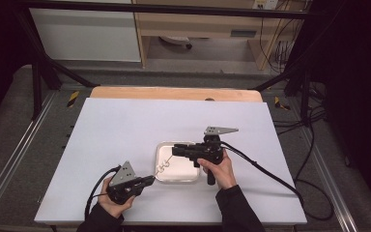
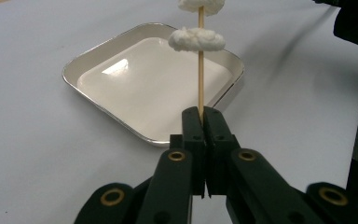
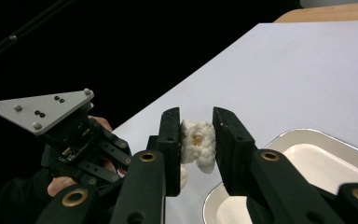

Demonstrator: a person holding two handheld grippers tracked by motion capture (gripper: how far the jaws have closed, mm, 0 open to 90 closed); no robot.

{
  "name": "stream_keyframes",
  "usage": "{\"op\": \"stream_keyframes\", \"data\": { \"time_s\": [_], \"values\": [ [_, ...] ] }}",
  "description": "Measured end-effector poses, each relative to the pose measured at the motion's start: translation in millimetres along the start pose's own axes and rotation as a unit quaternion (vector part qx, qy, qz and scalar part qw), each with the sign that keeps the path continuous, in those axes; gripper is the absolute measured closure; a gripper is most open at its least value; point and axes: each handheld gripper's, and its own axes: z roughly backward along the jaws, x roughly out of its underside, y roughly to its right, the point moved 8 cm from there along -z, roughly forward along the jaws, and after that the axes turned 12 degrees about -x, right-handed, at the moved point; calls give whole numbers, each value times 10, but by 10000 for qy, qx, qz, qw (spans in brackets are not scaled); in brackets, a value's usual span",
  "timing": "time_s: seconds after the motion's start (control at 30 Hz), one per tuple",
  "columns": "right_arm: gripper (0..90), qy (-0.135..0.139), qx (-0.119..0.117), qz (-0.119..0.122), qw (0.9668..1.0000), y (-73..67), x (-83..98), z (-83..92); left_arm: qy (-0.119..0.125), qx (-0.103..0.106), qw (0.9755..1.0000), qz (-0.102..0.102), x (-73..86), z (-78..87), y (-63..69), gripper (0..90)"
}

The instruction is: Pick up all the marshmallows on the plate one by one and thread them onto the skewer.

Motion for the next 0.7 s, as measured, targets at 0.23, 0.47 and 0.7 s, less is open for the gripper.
{"op": "stream_keyframes", "data": {
  "time_s": [0.23,0.47,0.7],
  "values": [
    [747,1,-9,33,10000,0,40,-33,-31,0,10000,16,9,-10,3,886],
    [753,-7,-5,31,10000,8,71,-58,-63,-2,10000,22,19,-21,6,886],
    [757,-2,-28,39,10000,4,98,-78,-79,4,10000,13,24,-29,10,887]
  ]
}}
